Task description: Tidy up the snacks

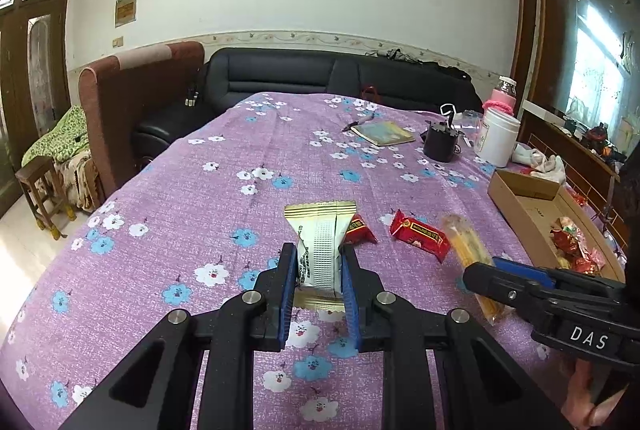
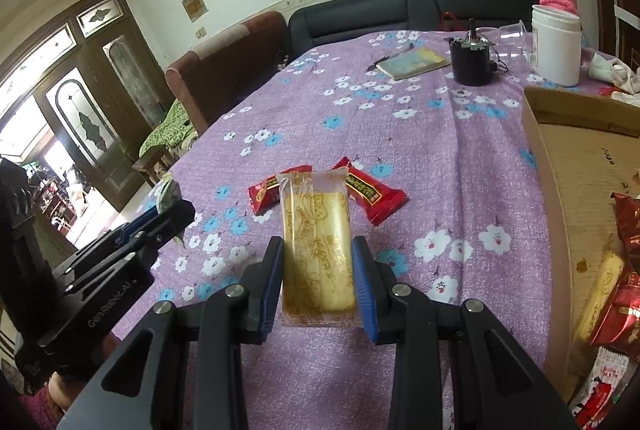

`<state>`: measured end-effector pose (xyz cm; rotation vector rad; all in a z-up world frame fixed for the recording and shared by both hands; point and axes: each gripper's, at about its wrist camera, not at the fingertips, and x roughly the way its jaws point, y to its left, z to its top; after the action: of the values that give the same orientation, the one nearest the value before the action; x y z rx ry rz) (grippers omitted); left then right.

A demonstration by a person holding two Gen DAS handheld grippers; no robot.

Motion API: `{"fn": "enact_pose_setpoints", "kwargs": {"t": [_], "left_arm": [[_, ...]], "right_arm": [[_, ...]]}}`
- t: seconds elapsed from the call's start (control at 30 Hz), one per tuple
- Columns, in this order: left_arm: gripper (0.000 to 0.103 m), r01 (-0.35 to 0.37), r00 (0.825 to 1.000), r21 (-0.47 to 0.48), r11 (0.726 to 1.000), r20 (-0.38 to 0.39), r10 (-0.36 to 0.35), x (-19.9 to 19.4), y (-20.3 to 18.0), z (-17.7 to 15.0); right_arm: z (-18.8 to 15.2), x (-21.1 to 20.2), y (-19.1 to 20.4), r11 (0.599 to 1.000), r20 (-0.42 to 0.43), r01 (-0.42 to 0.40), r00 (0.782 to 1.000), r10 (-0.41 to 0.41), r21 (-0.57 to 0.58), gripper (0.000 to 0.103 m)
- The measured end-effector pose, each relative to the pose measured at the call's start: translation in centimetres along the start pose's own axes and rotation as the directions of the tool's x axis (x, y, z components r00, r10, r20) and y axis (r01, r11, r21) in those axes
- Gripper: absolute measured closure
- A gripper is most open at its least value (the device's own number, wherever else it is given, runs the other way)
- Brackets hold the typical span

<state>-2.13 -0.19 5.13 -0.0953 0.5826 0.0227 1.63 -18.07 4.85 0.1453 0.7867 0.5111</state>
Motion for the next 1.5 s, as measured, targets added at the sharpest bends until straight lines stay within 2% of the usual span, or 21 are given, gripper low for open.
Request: {"fn": "enact_pose_setpoints", "kwargs": {"t": [0.03, 0.13, 0.23, 0.4, 0.47, 0.53, 0.6, 0.67, 0.7, 0.83, 0.9, 0.97, 1.0, 1.23, 1.33, 1.5], "left_arm": [[0.081, -0.003, 1.0, 0.01, 1.0, -0.011, 0.003, 0.2, -0.2, -0.1], [0.081, 0.018, 0.999, 0.009, 1.0, -0.03, -0.018, 0.6, -0.3, -0.2], [0.081, 0.023, 0.999, -0.015, 1.0, -0.026, -0.024, 0.7, -0.1, 0.0], [0.081, -0.007, 0.999, -0.073, 0.997, -0.05, 0.003, 1.8, 0.6, 0.3], [0.081, -0.034, 0.997, -0.083, 0.996, -0.074, 0.028, 1.9, 0.8, 0.4], [0.081, -0.07, 0.992, -0.1, 0.993, -0.111, 0.059, 1.4, 1.1, 0.4], [0.081, -0.072, 0.99, -0.134, 0.988, -0.132, 0.055, 0.3, 1.3, 0.2], [0.081, -0.099, 0.987, -0.13, 0.987, -0.142, 0.08, -0.9, 0.8, -0.3], [0.081, -0.086, 0.987, -0.129, 0.988, -0.149, 0.067, -1.6, 0.3, -0.6], [0.081, -0.045, 0.991, -0.082, 0.996, -0.126, 0.034, -4.7, -2.5, -1.9], [0.081, -0.028, 0.995, -0.034, 0.999, -0.1, 0.024, -7.0, -4.2, -2.4], [0.081, 0.002, 0.996, -0.021, 1.0, -0.084, -0.004, -8.5, -5.2, -2.5], [0.081, 0.013, 0.997, -0.017, 1.0, -0.07, -0.014, -9.4, -5.6, -2.6], [0.081, 0.059, 0.998, -0.005, 0.998, -0.026, -0.059, -12.9, -6.1, -2.4], [0.081, 0.057, 0.998, -0.012, 0.998, -0.006, -0.057, -14.4, -5.6, -2.4], [0.081, 0.051, 0.999, -0.04, 0.998, 0.018, -0.051, -15.4, -5.0, -2.2]], "right_arm": [[-0.1, -0.2, 0.2, 1.0, 0.012, 0.022, 1.0, -0.022, -0.005, 0.07], [0.0, -0.8, 0.3, 1.0, 0.047, 0.02, 0.999, -0.021, 0.012, 0.07], [-0.2, -1.6, 0.2, 0.996, 0.106, 0.088, 0.991, -0.085, -0.019, 0.07], [-0.6, -1.5, -1.1, 0.995, 0.109, 0.097, 0.989, -0.096, 0.003, 0.07], [-0.3, -2.1, -1.6, 0.992, 0.144, 0.123, 0.982, -0.123, 0.011, 0.07], [-0.1, -2.7, -1.9, 0.992, 0.162, 0.119, 0.979, -0.123, 0.032, 0.07], [0.0, -3.0, -1.8, 0.994, 0.153, 0.103, 0.982, -0.108, 0.039, 0.07], [0.0, -3.5, -1.7, 0.994, 0.151, 0.097, 0.983, -0.104, 0.053, 0.07], [0.2, -3.8, -1.7, 0.996, 0.151, 0.072, 0.985, -0.08, 0.058, 0.07], [0.0, -4.1, -3.1, 0.988, 0.117, 0.011, 0.993, -0.029, 0.152, 0.07], [-0.1, -3.8, -3.6, 0.984, 0.093, 0.05, 0.993, -0.067, 0.174, 0.07], [-0.1, -3.7, -3.8, 0.983, 0.085, 0.013, 0.996, -0.03, 0.185, 0.07], [-0.1, -3.8, -3.7, 0.983, 0.092, 0.025, 0.995, -0.042, 0.18, 0.07], [-0.1, -4.3, -2.9, 0.99, 0.125, 0.042, 0.99, -0.059, 0.136, 0.07], [-0.2, -4.1, -2.9, 0.991, 0.126, 0.066, 0.989, -0.081, 0.12, 0.07], [-0.1, -4.3, -2.5, 0.993, 0.124, 0.055, 0.99, -0.067, 0.102, 0.07]]}}
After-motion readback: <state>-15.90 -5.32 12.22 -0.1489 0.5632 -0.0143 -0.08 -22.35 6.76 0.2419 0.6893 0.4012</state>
